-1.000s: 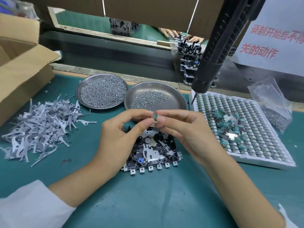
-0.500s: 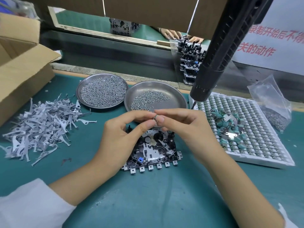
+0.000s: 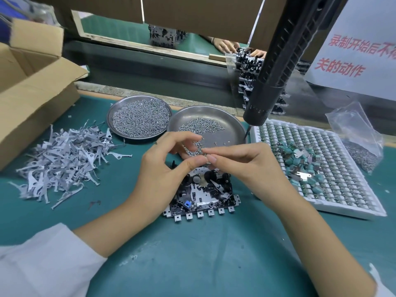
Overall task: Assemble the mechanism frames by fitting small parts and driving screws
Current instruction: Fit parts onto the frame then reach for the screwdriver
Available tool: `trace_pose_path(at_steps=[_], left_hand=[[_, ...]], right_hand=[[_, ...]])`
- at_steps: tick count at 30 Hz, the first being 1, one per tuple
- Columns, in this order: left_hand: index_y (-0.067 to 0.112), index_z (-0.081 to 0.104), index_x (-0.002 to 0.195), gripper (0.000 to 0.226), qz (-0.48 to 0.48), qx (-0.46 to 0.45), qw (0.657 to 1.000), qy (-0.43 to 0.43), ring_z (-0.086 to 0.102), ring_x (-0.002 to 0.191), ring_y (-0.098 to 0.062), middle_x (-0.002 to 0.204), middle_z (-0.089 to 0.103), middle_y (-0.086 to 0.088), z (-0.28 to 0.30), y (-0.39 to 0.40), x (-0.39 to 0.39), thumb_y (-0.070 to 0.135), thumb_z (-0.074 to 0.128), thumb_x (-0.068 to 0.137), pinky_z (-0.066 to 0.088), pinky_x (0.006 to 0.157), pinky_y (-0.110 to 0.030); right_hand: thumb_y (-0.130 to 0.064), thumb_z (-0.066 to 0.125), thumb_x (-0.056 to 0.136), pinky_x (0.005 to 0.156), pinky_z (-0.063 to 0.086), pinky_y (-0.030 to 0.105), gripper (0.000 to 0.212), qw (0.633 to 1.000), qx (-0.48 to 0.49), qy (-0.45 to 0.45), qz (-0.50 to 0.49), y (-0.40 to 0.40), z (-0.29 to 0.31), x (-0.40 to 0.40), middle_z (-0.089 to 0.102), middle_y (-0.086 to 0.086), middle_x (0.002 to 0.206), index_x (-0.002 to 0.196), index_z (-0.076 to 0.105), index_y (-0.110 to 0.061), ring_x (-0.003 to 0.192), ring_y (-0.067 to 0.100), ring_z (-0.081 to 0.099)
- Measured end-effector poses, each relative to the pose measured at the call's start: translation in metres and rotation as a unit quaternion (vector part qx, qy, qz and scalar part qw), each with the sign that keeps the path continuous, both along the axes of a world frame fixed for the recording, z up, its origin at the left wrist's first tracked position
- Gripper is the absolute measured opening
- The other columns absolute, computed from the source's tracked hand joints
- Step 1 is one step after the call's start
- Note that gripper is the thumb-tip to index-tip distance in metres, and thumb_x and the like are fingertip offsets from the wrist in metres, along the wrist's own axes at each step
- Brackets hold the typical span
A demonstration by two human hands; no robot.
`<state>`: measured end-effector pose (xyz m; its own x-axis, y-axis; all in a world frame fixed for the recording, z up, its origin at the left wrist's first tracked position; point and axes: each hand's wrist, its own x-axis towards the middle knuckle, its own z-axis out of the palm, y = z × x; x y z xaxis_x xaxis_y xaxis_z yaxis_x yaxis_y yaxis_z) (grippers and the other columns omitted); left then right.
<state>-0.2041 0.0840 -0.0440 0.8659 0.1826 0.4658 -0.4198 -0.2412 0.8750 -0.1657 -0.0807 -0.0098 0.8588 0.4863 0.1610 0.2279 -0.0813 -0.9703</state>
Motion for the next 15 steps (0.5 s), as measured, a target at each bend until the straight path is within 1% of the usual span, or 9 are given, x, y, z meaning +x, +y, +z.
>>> trace_pose_path(at_steps=[2, 5, 7, 9, 11, 13, 15], left_hand=[[0.036, 0.063, 0.099, 0.029, -0.006, 0.006, 1.000, 0.001, 0.058, 0.079, -0.011, 0.086, 0.061, 0.005, 0.001, 0.001, 0.000, 0.026, 0.074, 0.074, 0.048, 0.080, -0.024], [0.034, 0.063, 0.099, 0.027, -0.023, 0.024, 0.999, 0.000, 0.057, 0.078, -0.005, 0.084, 0.062, 0.005, 0.003, 0.003, -0.003, 0.027, 0.074, 0.075, 0.044, 0.078, -0.014], [0.033, 0.063, 0.100, 0.027, -0.036, 0.051, 0.998, 0.002, 0.057, 0.079, -0.002, 0.085, 0.062, 0.006, 0.006, 0.005, -0.007, 0.029, 0.071, 0.075, 0.041, 0.079, -0.010], [0.033, 0.063, 0.102, 0.028, -0.047, 0.085, 0.995, -0.001, 0.058, 0.080, -0.002, 0.087, 0.063, 0.007, 0.006, 0.009, -0.013, 0.030, 0.072, 0.075, 0.039, 0.080, -0.009], [0.032, 0.064, 0.101, 0.024, -0.052, 0.108, 0.993, -0.003, 0.058, 0.082, -0.002, 0.088, 0.064, 0.008, 0.004, 0.015, -0.022, 0.032, 0.069, 0.078, 0.039, 0.081, -0.008], [0.032, 0.064, 0.099, 0.016, -0.042, 0.116, 0.992, 0.000, 0.058, 0.083, 0.000, 0.089, 0.065, 0.010, 0.001, 0.018, -0.028, 0.029, 0.064, 0.083, 0.037, 0.081, -0.006], [0.030, 0.065, 0.098, 0.013, -0.032, 0.120, 0.992, 0.003, 0.058, 0.086, 0.001, 0.091, 0.066, 0.010, 0.001, 0.016, -0.030, 0.026, 0.059, 0.087, 0.037, 0.081, -0.005]], right_hand=[[-0.010, 0.073, 0.079, 0.069, 0.051, 0.013, 0.018, 1.000, -0.008, -0.017, -0.003, 0.000, 0.002, -0.001, 0.075, -0.007, 0.081, 0.090, 0.076, -0.023, 0.078, 0.001, 0.068], [-0.007, 0.073, 0.080, 0.073, 0.053, 0.021, 0.017, 0.998, -0.022, -0.051, -0.018, 0.001, 0.001, -0.004, 0.075, -0.004, 0.079, 0.087, 0.077, -0.023, 0.076, 0.007, 0.067], [-0.007, 0.074, 0.079, 0.069, 0.052, 0.021, 0.017, 0.997, -0.018, -0.065, -0.030, -0.001, -0.001, -0.008, 0.075, -0.002, 0.076, 0.085, 0.077, -0.022, 0.072, 0.009, 0.065], [-0.006, 0.076, 0.078, 0.067, 0.049, 0.020, 0.018, 0.994, -0.030, -0.094, -0.044, -0.006, -0.007, -0.014, 0.074, -0.005, 0.076, 0.088, 0.077, -0.021, 0.071, 0.010, 0.063], [-0.008, 0.077, 0.077, 0.071, 0.049, 0.023, 0.018, 0.983, -0.072, -0.164, -0.048, -0.013, -0.016, -0.020, 0.074, -0.008, 0.080, 0.091, 0.076, -0.018, 0.076, 0.014, 0.063], [-0.011, 0.076, 0.075, 0.076, 0.048, 0.026, 0.016, 0.962, -0.109, -0.245, -0.039, -0.017, -0.027, -0.025, 0.074, -0.007, 0.085, 0.091, 0.077, -0.015, 0.080, 0.023, 0.060], [-0.011, 0.077, 0.073, 0.075, 0.047, 0.029, 0.014, 0.944, -0.124, -0.303, -0.035, -0.017, -0.035, -0.029, 0.074, -0.004, 0.086, 0.088, 0.077, -0.012, 0.078, 0.029, 0.056]])
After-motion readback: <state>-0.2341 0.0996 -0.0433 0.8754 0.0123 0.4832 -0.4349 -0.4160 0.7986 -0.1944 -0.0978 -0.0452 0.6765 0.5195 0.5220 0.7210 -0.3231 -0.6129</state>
